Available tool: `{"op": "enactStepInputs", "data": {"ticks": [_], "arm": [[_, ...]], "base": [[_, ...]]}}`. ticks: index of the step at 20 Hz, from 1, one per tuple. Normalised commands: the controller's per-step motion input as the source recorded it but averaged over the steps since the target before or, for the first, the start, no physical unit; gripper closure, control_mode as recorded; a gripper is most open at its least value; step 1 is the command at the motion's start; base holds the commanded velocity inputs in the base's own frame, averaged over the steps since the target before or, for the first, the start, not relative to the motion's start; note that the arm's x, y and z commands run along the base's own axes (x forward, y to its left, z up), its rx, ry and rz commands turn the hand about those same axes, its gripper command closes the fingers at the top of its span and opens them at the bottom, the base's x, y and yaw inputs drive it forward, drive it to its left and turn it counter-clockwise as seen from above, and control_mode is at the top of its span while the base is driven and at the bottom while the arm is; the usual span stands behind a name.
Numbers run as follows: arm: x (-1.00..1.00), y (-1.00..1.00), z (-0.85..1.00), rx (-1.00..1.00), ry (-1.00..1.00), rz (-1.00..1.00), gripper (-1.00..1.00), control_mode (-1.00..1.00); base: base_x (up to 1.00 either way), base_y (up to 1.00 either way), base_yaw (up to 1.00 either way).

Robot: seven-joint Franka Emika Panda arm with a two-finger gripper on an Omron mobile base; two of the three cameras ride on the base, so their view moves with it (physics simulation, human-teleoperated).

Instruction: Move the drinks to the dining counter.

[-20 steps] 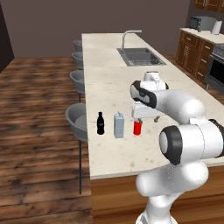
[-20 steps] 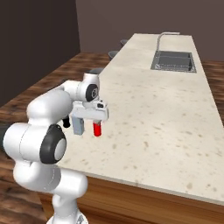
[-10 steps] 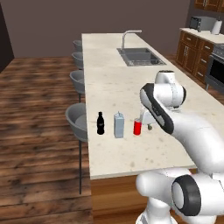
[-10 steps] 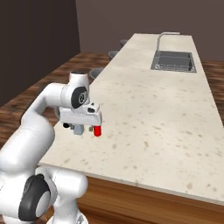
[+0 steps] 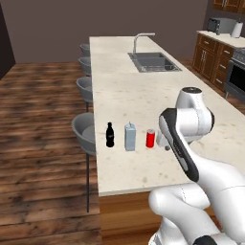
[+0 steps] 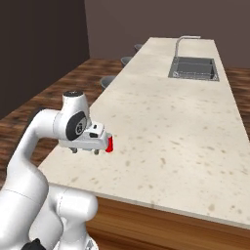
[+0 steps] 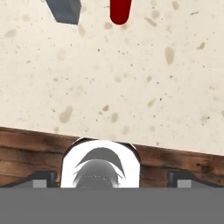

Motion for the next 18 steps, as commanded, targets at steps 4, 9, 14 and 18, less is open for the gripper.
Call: {"op": "enactStepInputs", "data": {"ticks": [4, 9, 14, 18], "arm": [[0.00, 0.00, 0.05, 0.00, -0.01, 0.00, -1.00, -1.00], [0.00, 0.00, 0.01, 0.00, 0.00, 0.00, -1.00, 1.00], [0.00, 0.00, 0.00, 0.00, 0.00, 0.00, -1.00, 1.00], [0.00, 0.00, 0.00, 0.00, 0.00, 0.00, -1.00, 1.00]], "base": [[0.00, 0.00, 0.00], [-0.13, -0.01, -0.03], [-0.92, -0.46, -0.43], [-0.79, -0.47, -0.56]]}}
